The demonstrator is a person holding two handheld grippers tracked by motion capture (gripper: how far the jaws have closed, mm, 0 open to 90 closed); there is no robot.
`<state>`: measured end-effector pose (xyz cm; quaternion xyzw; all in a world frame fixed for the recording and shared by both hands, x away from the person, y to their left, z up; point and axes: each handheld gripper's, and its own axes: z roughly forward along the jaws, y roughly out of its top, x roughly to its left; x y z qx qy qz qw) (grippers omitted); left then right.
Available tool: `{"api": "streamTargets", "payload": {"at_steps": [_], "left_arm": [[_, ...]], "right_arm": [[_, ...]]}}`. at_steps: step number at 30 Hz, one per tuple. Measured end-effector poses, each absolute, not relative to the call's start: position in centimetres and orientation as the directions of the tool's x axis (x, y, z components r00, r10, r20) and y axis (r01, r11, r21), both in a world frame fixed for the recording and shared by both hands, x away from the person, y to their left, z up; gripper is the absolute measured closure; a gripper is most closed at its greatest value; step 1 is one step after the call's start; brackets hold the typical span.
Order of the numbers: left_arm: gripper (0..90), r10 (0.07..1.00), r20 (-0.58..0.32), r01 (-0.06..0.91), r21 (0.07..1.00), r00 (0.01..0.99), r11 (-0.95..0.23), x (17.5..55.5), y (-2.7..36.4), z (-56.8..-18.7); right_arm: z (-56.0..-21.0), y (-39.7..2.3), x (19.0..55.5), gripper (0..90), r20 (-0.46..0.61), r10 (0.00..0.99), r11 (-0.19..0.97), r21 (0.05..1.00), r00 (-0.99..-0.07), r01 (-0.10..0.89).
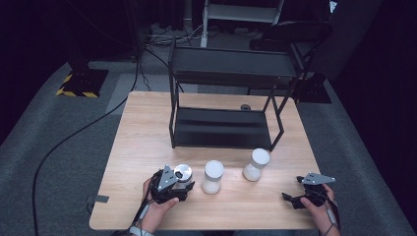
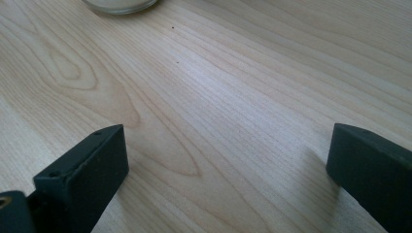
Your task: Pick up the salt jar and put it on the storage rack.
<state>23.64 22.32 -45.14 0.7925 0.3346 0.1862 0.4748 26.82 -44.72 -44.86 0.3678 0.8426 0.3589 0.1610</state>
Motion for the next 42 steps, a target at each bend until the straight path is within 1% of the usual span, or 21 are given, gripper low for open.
{"api": "streamTargets", "payload": {"at_steps": [8, 29, 32, 42], "left_arm": [[30.7, 0.695, -0.021, 0.342, 0.881, 0.719, -0.327, 24.4, 22.2, -44.0], [30.7, 0.697, -0.028, 0.335, 0.890, 0.716, -0.308, 26.2, 21.9, -41.6], [30.7, 0.699, -0.011, 0.331, 0.886, 0.715, -0.324, 26.3, 21.6, -41.0], [30.6, 0.710, -0.006, 0.328, 0.890, 0.704, -0.318, 26.7, 21.5, -39.5]], "right_arm": [[-44.9, -44.7, 26.8, 1.3, -0.007, 0.735, 0.472, 0.723, -0.678, 0.504], [-44.9, -44.7, 26.8, 1.3, -0.007, 0.735, 0.472, 0.724, -0.678, 0.504], [-44.9, -44.7, 26.8, 1.3, -0.006, 0.736, 0.471, 0.723, -0.677, 0.505], [-44.8, -44.7, 26.8, 1.3, -0.007, 0.736, 0.473, 0.721, -0.677, 0.507]]}}
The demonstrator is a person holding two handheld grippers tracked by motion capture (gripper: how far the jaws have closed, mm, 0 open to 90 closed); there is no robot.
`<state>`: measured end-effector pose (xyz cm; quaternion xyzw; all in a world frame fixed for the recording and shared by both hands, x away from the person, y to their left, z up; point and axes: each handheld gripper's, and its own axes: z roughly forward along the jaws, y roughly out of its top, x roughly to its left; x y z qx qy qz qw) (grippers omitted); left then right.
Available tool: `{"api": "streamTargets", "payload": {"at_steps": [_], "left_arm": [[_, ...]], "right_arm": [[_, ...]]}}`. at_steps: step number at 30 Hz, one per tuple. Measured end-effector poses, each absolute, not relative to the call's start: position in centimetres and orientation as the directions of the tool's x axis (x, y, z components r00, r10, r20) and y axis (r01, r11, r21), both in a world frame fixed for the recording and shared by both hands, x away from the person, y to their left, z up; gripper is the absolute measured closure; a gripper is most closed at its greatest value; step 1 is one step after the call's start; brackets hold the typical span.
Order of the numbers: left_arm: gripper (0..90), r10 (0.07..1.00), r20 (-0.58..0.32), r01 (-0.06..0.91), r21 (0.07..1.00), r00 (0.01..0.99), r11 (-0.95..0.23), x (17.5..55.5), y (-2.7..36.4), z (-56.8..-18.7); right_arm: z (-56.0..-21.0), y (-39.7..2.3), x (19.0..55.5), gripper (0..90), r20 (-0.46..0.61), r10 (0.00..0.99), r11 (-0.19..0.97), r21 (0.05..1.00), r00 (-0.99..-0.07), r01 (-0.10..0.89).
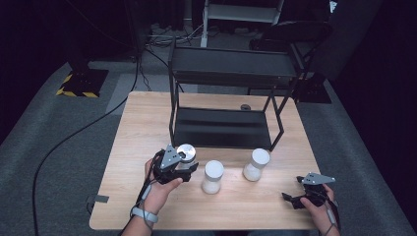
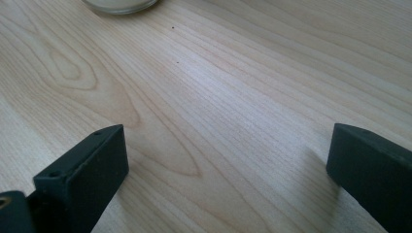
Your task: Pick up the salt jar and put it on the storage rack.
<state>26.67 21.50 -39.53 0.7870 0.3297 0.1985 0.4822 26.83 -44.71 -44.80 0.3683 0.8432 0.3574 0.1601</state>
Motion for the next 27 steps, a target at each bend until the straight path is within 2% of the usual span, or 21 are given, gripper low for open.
{"api": "streamTargets", "payload": {"at_steps": [27], "left_arm": [[30.6, 0.711, -0.005, 0.309, 0.903, 0.704, -0.299, 28.3, 20.5, -37.7]], "right_arm": [[-44.8, -44.7, 26.8, 1.3, -0.008, 0.735, 0.474, 0.721, -0.678, 0.505]]}}
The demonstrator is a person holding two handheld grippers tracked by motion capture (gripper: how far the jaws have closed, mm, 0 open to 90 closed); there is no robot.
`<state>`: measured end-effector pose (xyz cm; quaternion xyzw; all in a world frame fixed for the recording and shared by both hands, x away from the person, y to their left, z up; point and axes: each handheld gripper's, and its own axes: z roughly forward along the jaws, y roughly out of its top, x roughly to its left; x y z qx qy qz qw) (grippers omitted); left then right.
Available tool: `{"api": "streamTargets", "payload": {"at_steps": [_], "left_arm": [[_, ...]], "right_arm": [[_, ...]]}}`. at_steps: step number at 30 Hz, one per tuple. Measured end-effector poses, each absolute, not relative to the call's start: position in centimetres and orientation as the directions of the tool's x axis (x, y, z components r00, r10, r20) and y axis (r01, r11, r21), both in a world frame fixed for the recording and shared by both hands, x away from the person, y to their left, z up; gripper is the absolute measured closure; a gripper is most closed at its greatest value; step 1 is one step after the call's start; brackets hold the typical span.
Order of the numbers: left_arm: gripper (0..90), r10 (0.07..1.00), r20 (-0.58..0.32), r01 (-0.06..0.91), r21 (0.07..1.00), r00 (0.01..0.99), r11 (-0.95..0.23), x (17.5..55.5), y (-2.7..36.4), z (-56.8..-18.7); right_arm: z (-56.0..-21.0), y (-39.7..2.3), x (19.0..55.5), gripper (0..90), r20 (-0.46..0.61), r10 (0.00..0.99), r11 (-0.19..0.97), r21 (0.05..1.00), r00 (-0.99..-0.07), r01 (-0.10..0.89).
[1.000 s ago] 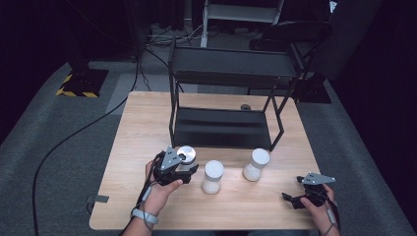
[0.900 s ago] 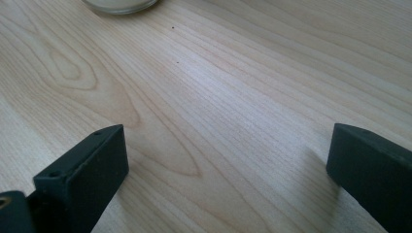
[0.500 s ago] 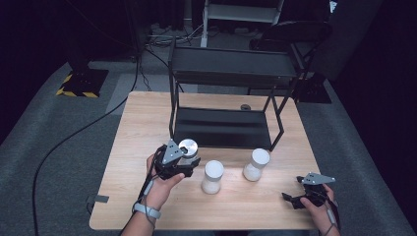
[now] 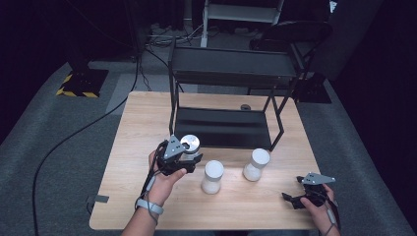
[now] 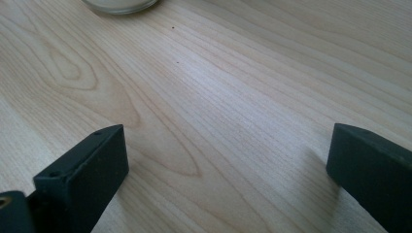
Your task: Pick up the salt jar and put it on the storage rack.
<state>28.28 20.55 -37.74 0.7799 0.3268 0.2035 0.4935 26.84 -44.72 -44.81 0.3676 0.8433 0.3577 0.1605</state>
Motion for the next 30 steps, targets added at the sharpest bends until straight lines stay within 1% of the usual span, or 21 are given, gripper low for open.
{"api": "streamTargets", "payload": {"at_steps": [13, 30], "left_arm": [[30.6, 0.712, -0.001, 0.299, 0.908, 0.702, -0.294, 29.4, 20.1, -37.1], [30.6, 0.711, 0.011, 0.275, 0.918, 0.703, -0.287, 31.3, 19.6, -35.4]], "right_arm": [[-44.8, -44.7, 26.8, 1.3, -0.007, 0.735, 0.473, 0.721, -0.678, 0.507], [-44.8, -44.6, 26.6, 1.3, -0.008, 0.741, 0.469, 0.722, -0.672, 0.509]]}}
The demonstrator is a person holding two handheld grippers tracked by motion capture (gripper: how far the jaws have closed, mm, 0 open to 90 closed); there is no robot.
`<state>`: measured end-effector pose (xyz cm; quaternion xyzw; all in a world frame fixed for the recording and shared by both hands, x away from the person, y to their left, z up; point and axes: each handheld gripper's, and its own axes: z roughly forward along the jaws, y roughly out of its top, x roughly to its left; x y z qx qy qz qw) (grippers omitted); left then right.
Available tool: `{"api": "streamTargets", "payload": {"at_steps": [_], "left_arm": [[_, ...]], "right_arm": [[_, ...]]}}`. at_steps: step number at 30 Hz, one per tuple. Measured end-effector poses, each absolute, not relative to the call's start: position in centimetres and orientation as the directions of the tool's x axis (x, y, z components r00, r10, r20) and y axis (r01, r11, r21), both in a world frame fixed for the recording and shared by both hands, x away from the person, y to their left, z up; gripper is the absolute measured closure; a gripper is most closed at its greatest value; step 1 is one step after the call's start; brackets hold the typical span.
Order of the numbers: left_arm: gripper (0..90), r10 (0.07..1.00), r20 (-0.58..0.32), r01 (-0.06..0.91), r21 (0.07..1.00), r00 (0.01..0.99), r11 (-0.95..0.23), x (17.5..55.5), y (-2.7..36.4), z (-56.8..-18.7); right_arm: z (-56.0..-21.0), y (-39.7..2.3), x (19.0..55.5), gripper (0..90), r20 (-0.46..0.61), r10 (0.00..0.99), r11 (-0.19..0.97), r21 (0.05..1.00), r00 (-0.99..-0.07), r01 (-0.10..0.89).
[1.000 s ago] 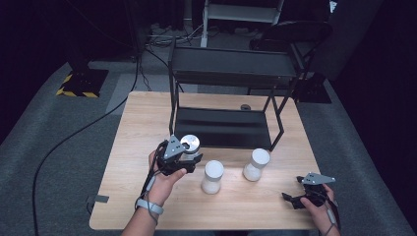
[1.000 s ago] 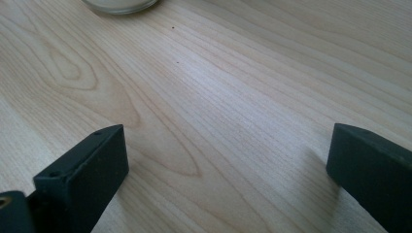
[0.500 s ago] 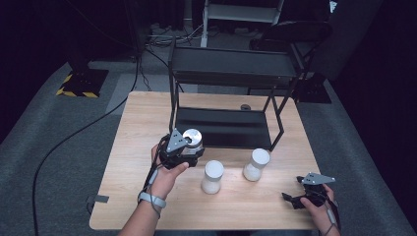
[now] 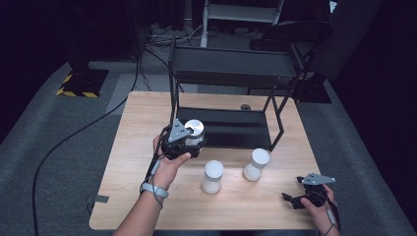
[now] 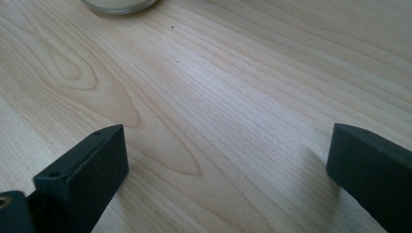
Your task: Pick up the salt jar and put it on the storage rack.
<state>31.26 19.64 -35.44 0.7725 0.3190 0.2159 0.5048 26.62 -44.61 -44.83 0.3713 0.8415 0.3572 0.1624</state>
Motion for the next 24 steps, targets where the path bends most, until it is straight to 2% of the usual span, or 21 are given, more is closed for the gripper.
{"api": "streamTargets", "payload": {"at_steps": [24], "left_arm": [[30.6, 0.738, -0.010, 0.314, 0.909, 0.675, -0.274, 34.4, 18.9, -35.7]], "right_arm": [[-44.8, -44.6, 26.5, 1.3, -0.008, 0.743, 0.467, 0.721, -0.669, 0.511]]}}
